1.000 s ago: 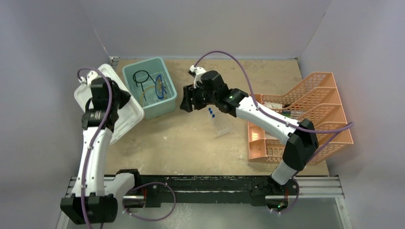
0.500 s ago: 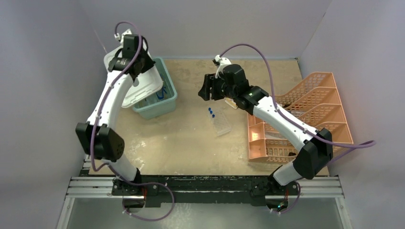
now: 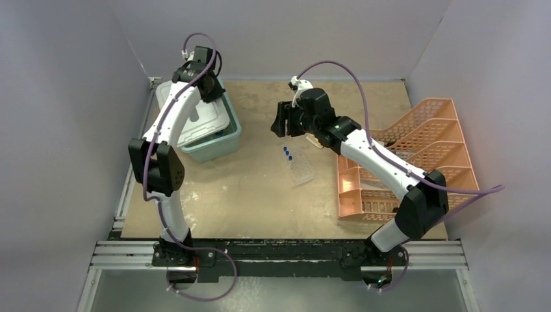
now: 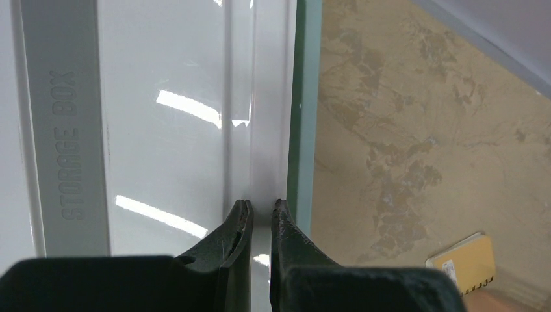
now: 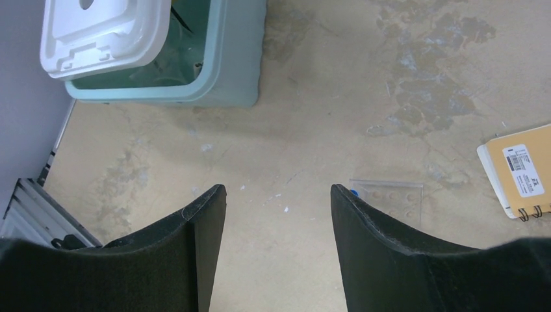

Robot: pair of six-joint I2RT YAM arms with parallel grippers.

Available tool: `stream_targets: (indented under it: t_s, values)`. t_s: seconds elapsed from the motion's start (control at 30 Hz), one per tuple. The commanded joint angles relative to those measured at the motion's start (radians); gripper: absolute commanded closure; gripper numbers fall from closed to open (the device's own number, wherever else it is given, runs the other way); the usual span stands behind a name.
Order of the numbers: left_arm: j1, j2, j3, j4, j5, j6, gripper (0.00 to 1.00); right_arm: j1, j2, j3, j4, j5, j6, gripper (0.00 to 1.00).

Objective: Organize the chemistry lab equipment

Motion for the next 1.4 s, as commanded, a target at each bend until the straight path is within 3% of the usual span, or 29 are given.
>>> stream_targets:
  t_s: [0.0,0.27,0.33,0.53,0.77,0.9,1.03,1.23,1.37]
  values:
    - [-0.029,0.019,0.054,0.034,0.029,0.007,1.00,0.001,0.018,0.057,0.015,0.028,-0.012,0.38]
    - [-0.048,-0.013,-0.017,0.135,0.119,-0.039,0.98,-0.001,0.041,0.076,0.008,0.039,0.006,0.39]
    - [-0.046,-0.031,-0.027,0.151,0.149,-0.043,0.85,0.000,0.049,0.089,0.000,0.039,0.008,0.39]
    - [0.002,-0.074,-0.015,0.119,0.187,-0.030,0.64,-0.001,0.073,0.132,0.001,0.023,0.013,0.39]
    - [0.102,-0.173,-0.059,0.156,0.250,0.032,0.47,0.003,0.175,0.263,0.010,-0.013,-0.025,0.37]
    - [0.179,-0.234,-0.109,0.137,0.177,0.083,0.47,0.024,0.293,0.405,-0.006,-0.031,-0.039,0.37]
    - [0.248,-0.313,-0.254,0.159,0.052,0.085,0.46,0.055,0.457,0.617,-0.091,-0.046,-0.032,0.37]
    - [0.285,-0.356,-0.433,0.199,0.038,0.057,0.45,0.082,0.675,0.869,-0.176,-0.024,-0.004,0.37]
    - [0.296,-0.374,-0.487,0.199,0.016,0.069,0.45,0.085,0.725,0.914,-0.163,-0.068,-0.002,0.37]
